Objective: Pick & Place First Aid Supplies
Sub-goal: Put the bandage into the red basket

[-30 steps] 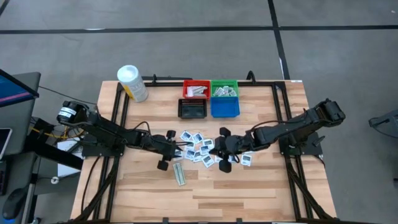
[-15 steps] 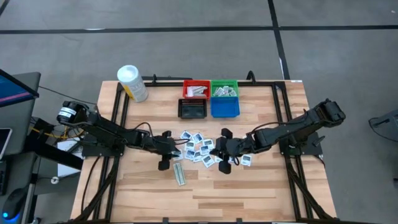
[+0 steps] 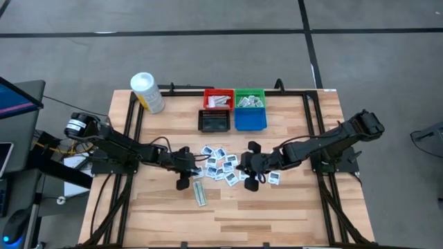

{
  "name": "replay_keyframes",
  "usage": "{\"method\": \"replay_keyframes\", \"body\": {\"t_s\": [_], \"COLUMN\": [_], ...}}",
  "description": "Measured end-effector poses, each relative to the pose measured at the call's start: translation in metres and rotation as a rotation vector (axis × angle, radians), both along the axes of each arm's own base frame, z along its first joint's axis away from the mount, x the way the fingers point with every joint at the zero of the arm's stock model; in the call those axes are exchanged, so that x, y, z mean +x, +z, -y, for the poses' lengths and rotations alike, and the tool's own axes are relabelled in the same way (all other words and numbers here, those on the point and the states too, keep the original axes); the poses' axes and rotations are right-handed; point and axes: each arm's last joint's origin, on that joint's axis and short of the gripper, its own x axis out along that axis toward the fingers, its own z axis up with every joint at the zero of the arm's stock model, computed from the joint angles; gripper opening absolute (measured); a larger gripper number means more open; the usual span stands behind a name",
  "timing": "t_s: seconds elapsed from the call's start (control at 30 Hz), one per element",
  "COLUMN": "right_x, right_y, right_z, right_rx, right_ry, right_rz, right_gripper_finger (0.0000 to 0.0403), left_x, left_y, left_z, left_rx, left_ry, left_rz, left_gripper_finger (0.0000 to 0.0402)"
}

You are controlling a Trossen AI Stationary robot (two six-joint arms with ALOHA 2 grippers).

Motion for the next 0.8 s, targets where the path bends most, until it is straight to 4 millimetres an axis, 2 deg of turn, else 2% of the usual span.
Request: {"method": "replay_keyframes", "body": {"t_s": [0.2, 0.4, 0.6, 0.8], "right_x": [0.0, 0.0, -0.001, -0.001], "right_y": [0.0, 0.0, -0.001, -0.001], "right_z": [0.0, 0.0, -0.001, -0.001], "right_rx": [-0.006, -0.009, -0.009, -0.009], "right_ry": [0.005, 0.008, 0.011, 0.012], "right_rz": [-0.004, -0.006, -0.008, -0.011], "right_gripper_finger": [0.0001, 0.0001, 0.0001, 0.0001], "left_x": [-0.002, -0.007, -0.007, -0.004], "left_y": [-0.008, -0.012, -0.016, -0.029], "left_z": [0.012, 0.028, 0.03, 0.029], "left_rx": [-0.029, 0.089, 0.131, 0.124], "left_ry": [-0.111, -0.283, -0.29, -0.29], "left_rz": [-0.043, -0.036, -0.041, -0.086], "left_gripper_finger": [0.0108, 0.0108, 0.0108, 0.0108]}}
